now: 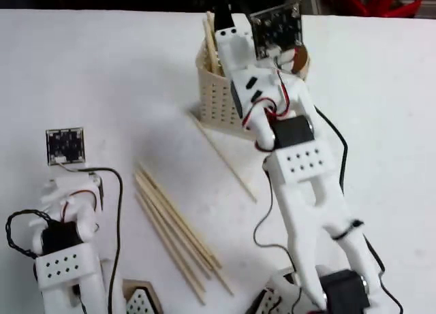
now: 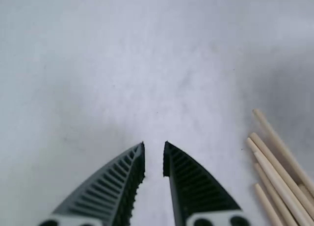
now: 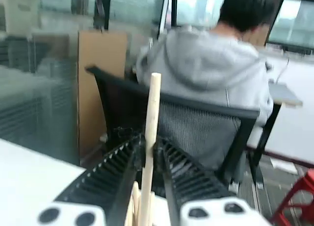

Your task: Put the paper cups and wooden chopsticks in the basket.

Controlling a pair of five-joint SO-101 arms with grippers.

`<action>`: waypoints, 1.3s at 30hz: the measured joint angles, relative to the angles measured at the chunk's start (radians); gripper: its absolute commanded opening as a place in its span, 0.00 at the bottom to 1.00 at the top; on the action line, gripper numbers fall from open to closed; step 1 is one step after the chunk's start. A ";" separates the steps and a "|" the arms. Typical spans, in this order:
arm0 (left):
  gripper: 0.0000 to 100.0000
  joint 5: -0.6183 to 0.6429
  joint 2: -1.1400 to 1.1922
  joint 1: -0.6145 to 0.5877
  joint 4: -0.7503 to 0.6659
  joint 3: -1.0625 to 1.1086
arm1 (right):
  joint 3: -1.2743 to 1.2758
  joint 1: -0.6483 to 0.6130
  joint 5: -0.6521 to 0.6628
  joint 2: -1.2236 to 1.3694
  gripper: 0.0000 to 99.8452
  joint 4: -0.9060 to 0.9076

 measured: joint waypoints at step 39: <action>0.23 -0.071 0.339 0.181 0.474 -0.569 | 0.546 0.114 -0.089 -0.353 0.02 0.651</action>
